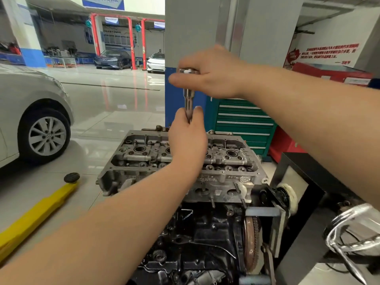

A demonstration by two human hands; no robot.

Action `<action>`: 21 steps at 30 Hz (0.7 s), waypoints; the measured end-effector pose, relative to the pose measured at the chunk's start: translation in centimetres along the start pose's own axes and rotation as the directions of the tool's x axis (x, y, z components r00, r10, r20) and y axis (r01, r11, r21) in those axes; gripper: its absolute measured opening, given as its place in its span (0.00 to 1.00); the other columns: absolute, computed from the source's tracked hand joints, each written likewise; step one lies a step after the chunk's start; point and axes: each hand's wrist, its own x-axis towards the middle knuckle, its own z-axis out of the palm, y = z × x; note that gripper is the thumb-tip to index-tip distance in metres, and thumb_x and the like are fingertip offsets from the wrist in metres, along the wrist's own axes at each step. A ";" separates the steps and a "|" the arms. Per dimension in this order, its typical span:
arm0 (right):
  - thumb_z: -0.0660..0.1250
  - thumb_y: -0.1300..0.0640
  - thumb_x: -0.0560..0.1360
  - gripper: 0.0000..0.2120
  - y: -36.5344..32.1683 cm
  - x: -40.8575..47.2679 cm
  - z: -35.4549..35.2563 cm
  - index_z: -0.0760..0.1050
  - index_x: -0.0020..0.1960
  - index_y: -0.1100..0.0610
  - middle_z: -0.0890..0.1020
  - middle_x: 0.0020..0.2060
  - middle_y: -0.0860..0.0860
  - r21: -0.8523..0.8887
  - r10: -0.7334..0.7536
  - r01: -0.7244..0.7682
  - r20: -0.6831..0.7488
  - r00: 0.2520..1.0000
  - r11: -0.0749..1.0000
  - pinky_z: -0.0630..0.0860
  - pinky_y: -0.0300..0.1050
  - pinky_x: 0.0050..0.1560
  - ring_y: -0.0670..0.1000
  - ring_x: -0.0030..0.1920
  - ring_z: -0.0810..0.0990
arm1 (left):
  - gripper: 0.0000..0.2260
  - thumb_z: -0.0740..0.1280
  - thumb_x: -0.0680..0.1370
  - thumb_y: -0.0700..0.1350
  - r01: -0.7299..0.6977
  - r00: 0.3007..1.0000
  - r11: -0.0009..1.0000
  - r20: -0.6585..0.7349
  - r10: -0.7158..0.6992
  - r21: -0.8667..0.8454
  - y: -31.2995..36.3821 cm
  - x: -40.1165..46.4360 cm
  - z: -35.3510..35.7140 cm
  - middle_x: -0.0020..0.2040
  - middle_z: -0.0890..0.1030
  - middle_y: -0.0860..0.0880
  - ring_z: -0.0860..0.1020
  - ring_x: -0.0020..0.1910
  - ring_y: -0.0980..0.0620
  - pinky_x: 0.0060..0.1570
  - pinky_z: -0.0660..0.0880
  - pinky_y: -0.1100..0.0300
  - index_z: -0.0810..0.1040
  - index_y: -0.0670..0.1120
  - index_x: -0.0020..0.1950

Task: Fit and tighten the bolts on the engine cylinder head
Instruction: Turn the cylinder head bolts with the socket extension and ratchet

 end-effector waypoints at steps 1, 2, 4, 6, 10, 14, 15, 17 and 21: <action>0.47 0.25 0.75 0.30 0.5 -0.2 0.1 0.77 0.54 0.44 0.79 0.39 0.45 0.051 -0.050 0.049 0.013 0.999 0.997 0.65 0.48 0.49 0.51 0.45 0.77 | 0.17 0.64 0.81 0.54 -0.009 1.000 1.000 -0.014 0.009 0.019 -0.1 0.1 0.3 0.25 0.69 0.61 0.65 0.26 0.58 0.33 0.60 0.54 0.64 0.53 0.36; 0.48 0.25 0.74 0.30 1.1 -0.3 0.2 0.77 0.60 0.41 0.82 0.42 0.46 0.101 -0.060 0.057 0.022 0.998 0.993 0.67 0.48 0.52 0.51 0.48 0.78 | 0.18 0.64 0.81 0.55 -0.008 1.000 0.999 -0.018 0.009 0.044 0.0 0.5 0.6 0.25 0.68 0.60 0.65 0.25 0.58 0.33 0.60 0.54 0.63 0.53 0.34; 0.52 0.25 0.74 0.29 1.9 -0.7 0.7 0.77 0.62 0.40 0.84 0.47 0.47 0.239 -0.018 0.011 0.029 0.999 0.971 0.73 0.47 0.52 0.50 0.50 0.80 | 0.20 0.64 0.80 0.57 -0.008 1.000 0.996 -0.019 0.009 0.086 0.2 1.2 0.9 0.23 0.67 0.59 0.63 0.24 0.56 0.33 0.60 0.54 0.62 0.53 0.32; 0.56 0.27 0.76 0.26 2.0 -1.2 1.2 0.78 0.56 0.45 0.82 0.42 0.47 0.321 0.025 -0.024 0.001 1.000 0.947 0.73 0.46 0.45 0.47 0.44 0.79 | 0.22 0.64 0.79 0.58 -0.011 1.000 0.996 -0.005 0.011 0.092 0.0 1.7 1.1 0.22 0.66 0.58 0.63 0.23 0.56 0.33 0.60 0.54 0.64 0.54 0.28; 0.52 0.28 0.79 0.29 0.7 -1.7 1.7 0.73 0.40 0.52 0.73 0.32 0.47 0.050 0.146 -0.139 -0.179 0.973 0.989 0.58 0.45 0.32 0.47 0.33 0.71 | 0.23 0.64 0.78 0.58 -0.030 0.999 0.996 0.019 0.029 0.088 -0.3 1.5 1.1 0.22 0.63 0.57 0.60 0.23 0.55 0.33 0.59 0.55 0.67 0.56 0.24; 0.48 0.27 0.76 0.30 -1.0 -1.1 1.4 0.66 0.33 0.52 0.69 0.31 0.49 -0.195 0.241 -0.293 -0.251 0.937 0.936 0.55 0.43 0.31 0.54 0.31 0.67 | 0.24 0.67 0.77 0.53 0.015 0.994 1.000 0.109 -0.014 -0.002 -0.2 1.9 0.5 0.25 0.59 0.56 0.57 0.28 0.51 0.32 0.56 0.55 0.61 0.52 0.25; 0.48 0.27 0.76 0.30 -1.1 -1.0 1.4 0.66 0.33 0.52 0.69 0.31 0.49 -0.191 0.262 -0.314 -0.252 0.931 0.930 0.55 0.43 0.31 0.52 0.30 0.65 | 0.22 0.67 0.76 0.52 0.027 0.988 0.999 0.150 -0.023 -0.022 -0.1 2.1 0.2 0.27 0.60 0.51 0.59 0.29 0.48 0.32 0.56 0.54 0.61 0.49 0.26; 0.49 0.28 0.75 0.30 -1.0 -0.8 1.2 0.67 0.33 0.52 0.70 0.31 0.49 -0.184 0.285 -0.335 -0.254 0.924 0.924 0.55 0.44 0.31 0.49 0.30 0.65 | 0.22 0.68 0.74 0.52 0.043 0.976 0.998 0.214 -0.033 -0.041 0.2 2.4 -0.3 0.29 0.62 0.44 0.60 0.30 0.46 0.33 0.59 0.50 0.64 0.38 0.33; 0.51 0.26 0.74 0.33 0.1 -0.6 0.8 0.74 0.36 0.54 0.75 0.31 0.50 -0.144 0.288 -0.304 -0.122 0.950 0.942 0.60 0.44 0.32 0.51 0.32 0.72 | 0.19 0.68 0.75 0.52 0.049 0.974 0.998 0.222 -0.040 -0.037 0.7 2.0 -0.2 0.31 0.62 0.44 0.60 0.33 0.45 0.37 0.59 0.47 0.64 0.43 0.34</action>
